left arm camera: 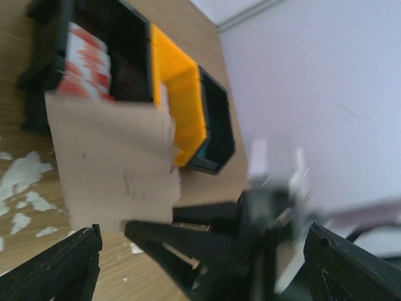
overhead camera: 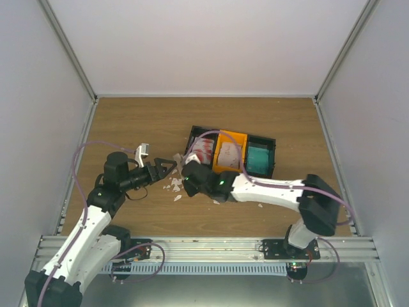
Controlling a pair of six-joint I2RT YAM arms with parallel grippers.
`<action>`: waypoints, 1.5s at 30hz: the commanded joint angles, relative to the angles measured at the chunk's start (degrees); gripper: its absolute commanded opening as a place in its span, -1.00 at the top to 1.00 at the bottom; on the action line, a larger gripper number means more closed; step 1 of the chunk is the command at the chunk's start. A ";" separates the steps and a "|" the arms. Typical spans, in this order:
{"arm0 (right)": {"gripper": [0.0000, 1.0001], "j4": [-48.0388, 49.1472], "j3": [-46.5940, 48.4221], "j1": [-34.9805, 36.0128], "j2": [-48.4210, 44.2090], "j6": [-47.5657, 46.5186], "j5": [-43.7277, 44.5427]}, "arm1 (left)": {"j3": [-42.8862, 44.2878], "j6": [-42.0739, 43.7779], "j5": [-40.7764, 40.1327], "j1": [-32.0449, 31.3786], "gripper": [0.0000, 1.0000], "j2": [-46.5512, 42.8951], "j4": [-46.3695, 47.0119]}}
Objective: Put the credit cards into the card holder
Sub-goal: Turn over the card holder.
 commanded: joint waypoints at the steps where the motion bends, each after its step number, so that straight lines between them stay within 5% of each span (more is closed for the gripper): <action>1: 0.99 -10.38 3.27 5.46 5.93 -3.15 19.36 | 2.07 -1.43 -9.34 0.00 -0.79 0.82 -5.33; 19: 0.99 1.02 1.62 11.02 6.85 -12.93 15.85 | -0.21 -1.78 3.23 -0.01 -0.81 14.11 0.95; 29: 0.97 0.27 1.99 11.07 5.93 -9.73 12.35 | -0.44 1.78 0.44 -0.01 0.58 14.23 -2.78; 34: 0.43 0.76 -0.52 10.02 3.02 -6.53 7.65 | -0.25 4.57 2.08 0.04 0.99 14.42 -1.13; 38: -0.06 3.50 -3.04 7.78 -2.75 -3.63 -0.09 | -0.03 8.52 4.33 0.07 1.00 14.22 0.21; 45: -0.23 17.87 -16.21 -2.69 -16.06 4.96 -15.64 | -0.64 12.06 11.34 -0.04 1.00 13.24 7.28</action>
